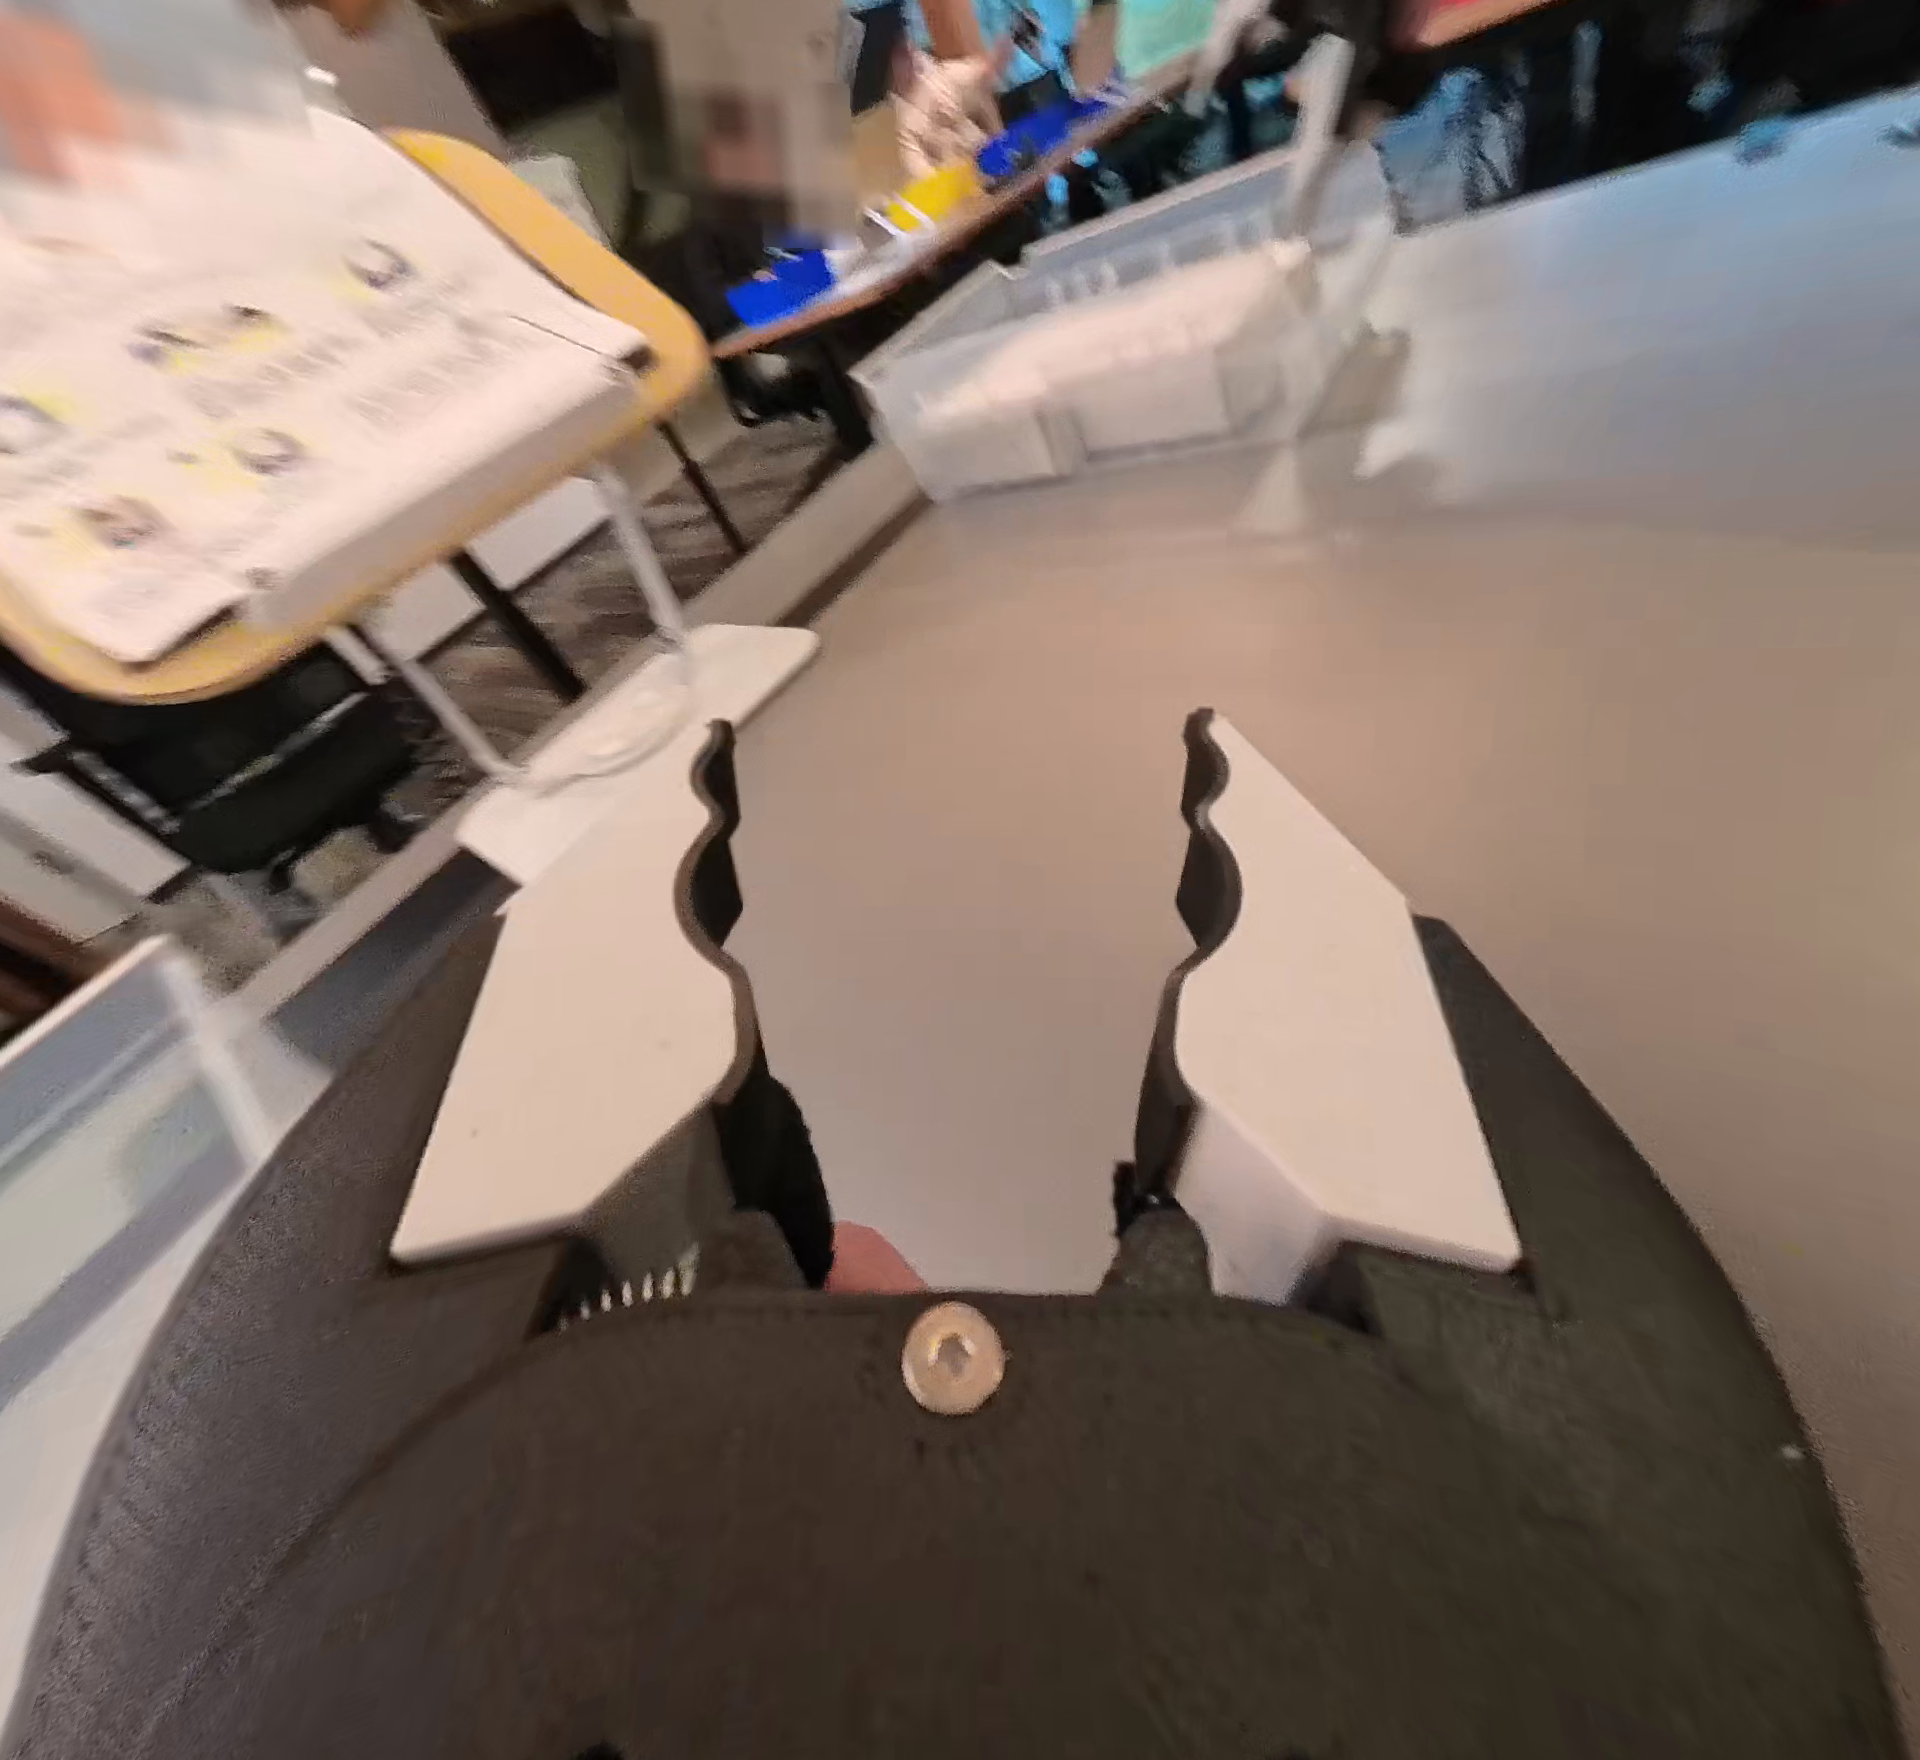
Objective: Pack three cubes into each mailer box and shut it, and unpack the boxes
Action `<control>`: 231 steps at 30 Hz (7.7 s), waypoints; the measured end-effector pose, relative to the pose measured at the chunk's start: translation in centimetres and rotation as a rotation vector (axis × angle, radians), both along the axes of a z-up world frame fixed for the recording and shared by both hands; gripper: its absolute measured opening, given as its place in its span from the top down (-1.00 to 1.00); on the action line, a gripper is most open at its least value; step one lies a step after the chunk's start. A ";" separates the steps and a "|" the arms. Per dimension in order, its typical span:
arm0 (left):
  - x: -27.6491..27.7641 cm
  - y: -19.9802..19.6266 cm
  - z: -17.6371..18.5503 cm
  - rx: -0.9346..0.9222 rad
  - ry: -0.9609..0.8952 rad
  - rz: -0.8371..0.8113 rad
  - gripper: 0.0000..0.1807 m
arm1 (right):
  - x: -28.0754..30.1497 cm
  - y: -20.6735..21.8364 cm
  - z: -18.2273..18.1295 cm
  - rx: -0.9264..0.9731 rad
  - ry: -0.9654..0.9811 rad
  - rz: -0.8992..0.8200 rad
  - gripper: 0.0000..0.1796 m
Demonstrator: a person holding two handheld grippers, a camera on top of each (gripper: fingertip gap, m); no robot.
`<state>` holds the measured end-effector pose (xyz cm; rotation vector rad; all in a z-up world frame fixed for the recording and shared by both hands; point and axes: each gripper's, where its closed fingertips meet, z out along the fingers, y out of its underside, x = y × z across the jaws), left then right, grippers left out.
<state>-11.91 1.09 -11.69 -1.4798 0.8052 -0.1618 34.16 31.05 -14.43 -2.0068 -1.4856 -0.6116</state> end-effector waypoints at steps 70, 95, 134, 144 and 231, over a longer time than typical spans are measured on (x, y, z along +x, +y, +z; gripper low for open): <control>-33.5 2.7 -6.4 -0.369 -0.379 0.728 0.97 | -7.3 -12.3 -4.0 -0.029 0.982 -0.400 0.91; -33.7 -3.2 2.8 -0.122 -0.553 0.751 0.97 | -20.2 -17.9 -3.6 -0.049 1.037 -0.271 0.88; -38.3 -13.1 12.6 0.113 -0.661 0.785 0.97 | -59.2 -28.1 -3.1 -0.278 1.171 0.103 0.45; -33.8 -11.7 14.6 0.106 -0.592 0.720 0.97 | -62.9 -34.0 -2.5 -0.401 1.222 0.222 0.00; -21.7 -2.9 -3.6 -0.762 0.658 0.150 -0.27 | -19.8 -33.4 -2.7 0.078 1.224 -0.068 0.28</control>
